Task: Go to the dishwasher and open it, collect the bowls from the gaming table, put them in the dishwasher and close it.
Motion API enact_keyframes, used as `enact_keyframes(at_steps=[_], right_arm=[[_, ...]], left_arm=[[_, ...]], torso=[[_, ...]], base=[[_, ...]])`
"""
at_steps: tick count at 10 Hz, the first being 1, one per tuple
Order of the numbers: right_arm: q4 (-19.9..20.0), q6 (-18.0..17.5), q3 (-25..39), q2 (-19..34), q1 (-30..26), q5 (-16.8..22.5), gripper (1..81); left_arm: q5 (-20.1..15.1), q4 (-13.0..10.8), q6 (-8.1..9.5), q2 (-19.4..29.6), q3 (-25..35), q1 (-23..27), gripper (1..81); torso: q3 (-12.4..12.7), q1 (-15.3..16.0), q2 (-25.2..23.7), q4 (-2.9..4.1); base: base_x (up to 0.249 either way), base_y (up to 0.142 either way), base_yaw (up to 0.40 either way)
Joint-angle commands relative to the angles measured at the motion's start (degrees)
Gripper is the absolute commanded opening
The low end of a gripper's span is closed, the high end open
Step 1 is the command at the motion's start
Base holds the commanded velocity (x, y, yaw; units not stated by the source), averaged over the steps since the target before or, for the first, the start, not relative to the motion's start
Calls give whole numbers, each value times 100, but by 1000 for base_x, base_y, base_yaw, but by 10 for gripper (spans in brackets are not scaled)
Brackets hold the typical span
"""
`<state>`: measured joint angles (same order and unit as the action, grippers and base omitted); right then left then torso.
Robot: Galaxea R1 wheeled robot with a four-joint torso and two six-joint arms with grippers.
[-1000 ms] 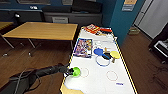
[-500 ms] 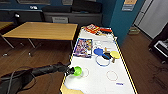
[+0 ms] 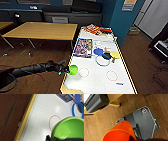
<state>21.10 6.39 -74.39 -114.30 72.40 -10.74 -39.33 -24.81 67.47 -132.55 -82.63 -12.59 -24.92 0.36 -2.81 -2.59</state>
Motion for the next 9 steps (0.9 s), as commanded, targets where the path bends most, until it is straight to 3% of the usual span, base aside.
enact_keyframes(at_steps=[1, 3, 5, 8, 9], right_arm=[[-123, 29, 145, 326, -204, 380, 10], [-133, 29, 48, 317, -124, 380, 10], [-124, 20, -127, 213, -80, 431, 10], [-124, 29, -435, -8, 60, 661, 10], [-124, 29, -541, -78, 139, 661, 10]], left_arm=[[-154, -1198, -259, 2173, 2419, 152, 10], [-58, -1676, -490, 2601, 2822, -1027, 10], [539, -2466, -463, 2453, 2420, -2181, 10], [848, -2775, -463, 1810, 1521, -3297, 10], [997, -2854, -472, 1555, 1144, -3648, 10]], torso=[[0, 0, 0, 0], [0, 0, 0, 0], [0, 0, 0, 0], [0, 0, 0, 0], [414, 0, 0, 0]], base=[[0, 0, 0], [0, 0, 0], [0, 0, 0], [0, 0, 0], [0, 0, 0]])
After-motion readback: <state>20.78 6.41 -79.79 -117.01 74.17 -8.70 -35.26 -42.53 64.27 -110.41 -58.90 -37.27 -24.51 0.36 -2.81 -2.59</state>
